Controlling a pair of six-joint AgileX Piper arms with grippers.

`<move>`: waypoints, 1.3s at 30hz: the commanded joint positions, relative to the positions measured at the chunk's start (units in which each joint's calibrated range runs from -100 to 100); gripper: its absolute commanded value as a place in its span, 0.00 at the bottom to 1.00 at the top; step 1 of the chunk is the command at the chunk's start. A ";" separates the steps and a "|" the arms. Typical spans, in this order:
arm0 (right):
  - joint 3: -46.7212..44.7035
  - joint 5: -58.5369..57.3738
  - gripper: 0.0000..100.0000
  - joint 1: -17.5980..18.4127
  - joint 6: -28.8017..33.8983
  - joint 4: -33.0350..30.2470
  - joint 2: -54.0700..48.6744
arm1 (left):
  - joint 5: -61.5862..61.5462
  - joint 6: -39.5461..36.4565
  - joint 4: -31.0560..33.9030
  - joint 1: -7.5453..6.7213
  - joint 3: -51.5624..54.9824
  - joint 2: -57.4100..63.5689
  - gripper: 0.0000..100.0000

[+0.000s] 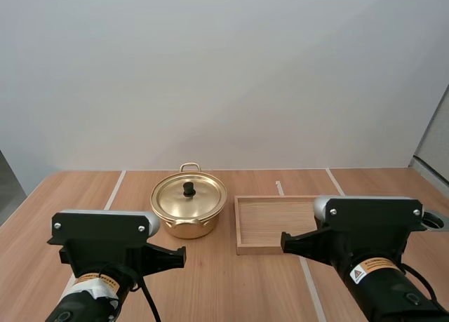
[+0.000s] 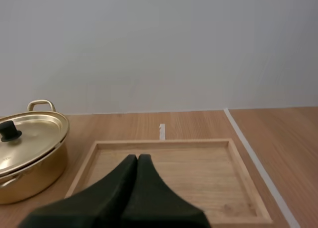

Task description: Open the pot, put the pineapple inside, and close it

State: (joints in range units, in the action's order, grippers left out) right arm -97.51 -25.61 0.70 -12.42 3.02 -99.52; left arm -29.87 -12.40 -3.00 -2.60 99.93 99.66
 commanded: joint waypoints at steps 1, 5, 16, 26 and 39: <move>-1.13 -0.14 0.00 -0.20 1.23 -1.27 -0.48 | 1.99 -0.38 0.32 -0.33 0.07 0.34 0.00; -2.49 -0.14 0.00 -0.20 1.23 -1.27 -0.48 | 1.99 -0.38 0.32 -0.33 0.07 0.34 0.00; -2.49 -4.44 0.00 -0.20 -0.90 -1.59 -0.48 | 1.99 -0.38 0.32 -0.33 0.07 0.34 0.00; -2.49 -5.35 0.00 -0.20 -0.99 -1.22 -0.48 | 1.99 -0.38 0.32 -0.33 0.07 0.34 0.00; -2.49 -5.35 0.00 -0.20 -0.99 -1.22 -0.48 | 1.99 -0.38 0.32 -0.33 0.07 0.34 0.00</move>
State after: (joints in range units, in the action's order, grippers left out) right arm -100.00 -30.89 0.70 -13.04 1.82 -99.62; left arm -29.87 -12.40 -3.00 -2.60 99.93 99.66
